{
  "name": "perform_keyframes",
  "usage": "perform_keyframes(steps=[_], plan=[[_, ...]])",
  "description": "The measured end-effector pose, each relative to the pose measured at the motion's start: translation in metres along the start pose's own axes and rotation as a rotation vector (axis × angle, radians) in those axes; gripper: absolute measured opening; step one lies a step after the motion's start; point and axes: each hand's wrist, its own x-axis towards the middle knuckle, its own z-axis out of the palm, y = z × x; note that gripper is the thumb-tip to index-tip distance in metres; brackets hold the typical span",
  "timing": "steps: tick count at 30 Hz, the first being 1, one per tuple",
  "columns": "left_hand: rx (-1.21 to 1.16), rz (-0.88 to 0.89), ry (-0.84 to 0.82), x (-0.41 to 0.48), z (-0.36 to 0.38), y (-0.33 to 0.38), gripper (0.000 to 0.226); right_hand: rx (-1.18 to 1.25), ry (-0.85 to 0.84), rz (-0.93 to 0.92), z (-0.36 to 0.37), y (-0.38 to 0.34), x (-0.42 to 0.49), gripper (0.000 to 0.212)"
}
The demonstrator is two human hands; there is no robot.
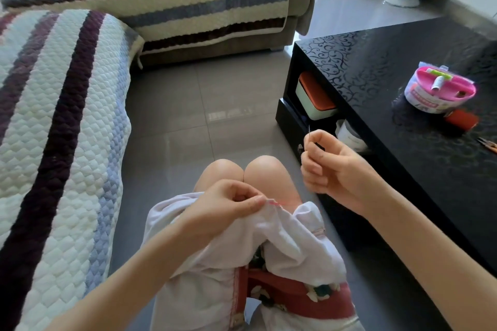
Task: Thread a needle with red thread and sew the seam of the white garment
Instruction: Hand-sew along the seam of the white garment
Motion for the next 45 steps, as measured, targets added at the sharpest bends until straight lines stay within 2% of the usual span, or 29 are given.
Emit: perform_keyframes(steps=[3, 5, 7, 9, 10, 11, 12, 14, 17, 20, 22, 25, 32, 37, 41, 45], plan=[[-0.098, -0.054, -0.07, -0.003, -0.005, 0.003, 0.017, -0.098, 0.163, -0.057, -0.045, -0.005, 0.035, 0.016], [-0.134, -0.074, -0.09, -0.006, -0.006, 0.004, 0.016, -0.177, 0.422, -0.141, -0.08, -0.007, 0.06, 0.024], [-0.17, -0.083, -0.102, -0.009, -0.007, 0.006, 0.015, -0.305, 0.754, -0.226, -0.118, -0.008, 0.078, 0.017], [-0.197, -0.085, -0.11, -0.011, -0.007, 0.006, 0.015, -0.603, 1.02, -0.225, -0.146, -0.007, 0.086, 0.007], [-0.202, -0.084, -0.112, -0.012, -0.007, 0.007, 0.015, -0.737, 1.066, -0.181, -0.15, -0.006, 0.088, 0.009], [-0.204, -0.081, -0.109, -0.012, -0.007, 0.007, 0.014, -0.823, 1.036, -0.154, -0.144, -0.006, 0.088, 0.01], [-0.204, -0.077, -0.107, -0.012, -0.008, 0.007, 0.014, -0.87, 0.916, -0.163, -0.13, -0.006, 0.086, 0.01], [-0.211, -0.081, -0.113, -0.012, -0.008, 0.008, 0.013, -0.867, 0.509, -0.205, -0.083, -0.007, 0.074, 0.006], [-0.208, -0.078, -0.136, -0.01, -0.009, 0.009, 0.011, -0.804, -0.081, -0.113, -0.018, -0.004, 0.04, 0.009], [-0.2, -0.076, -0.146, -0.009, -0.01, 0.008, 0.013, -0.851, -0.344, -0.026, 0.006, 0.004, 0.019, 0.015], [-0.183, -0.074, -0.161, -0.01, -0.01, 0.009, 0.013, -0.882, -0.382, 0.006, 0.012, 0.007, 0.016, 0.018], [-0.17, -0.057, -0.176, -0.01, -0.01, 0.009, 0.012, -0.88, -0.405, 0.021, 0.014, 0.007, 0.015, 0.011], [-0.186, -0.057, -0.155, -0.008, -0.011, 0.008, 0.019, -0.879, -0.404, 0.019, 0.016, 0.003, 0.018, 0.027], [-0.184, -0.059, -0.17, -0.008, -0.012, 0.008, 0.015, -0.857, -0.442, 0.075, 0.016, 0.003, 0.018, 0.013], [-0.156, -0.058, -0.176, -0.007, -0.014, 0.008, 0.011, -0.859, -0.451, 0.101, 0.018, -0.001, 0.018, 0.012], [-0.147, -0.065, -0.197, -0.009, -0.015, 0.007, 0.01, -0.747, -0.451, 0.129, 0.018, -0.008, 0.019, 0.013]])
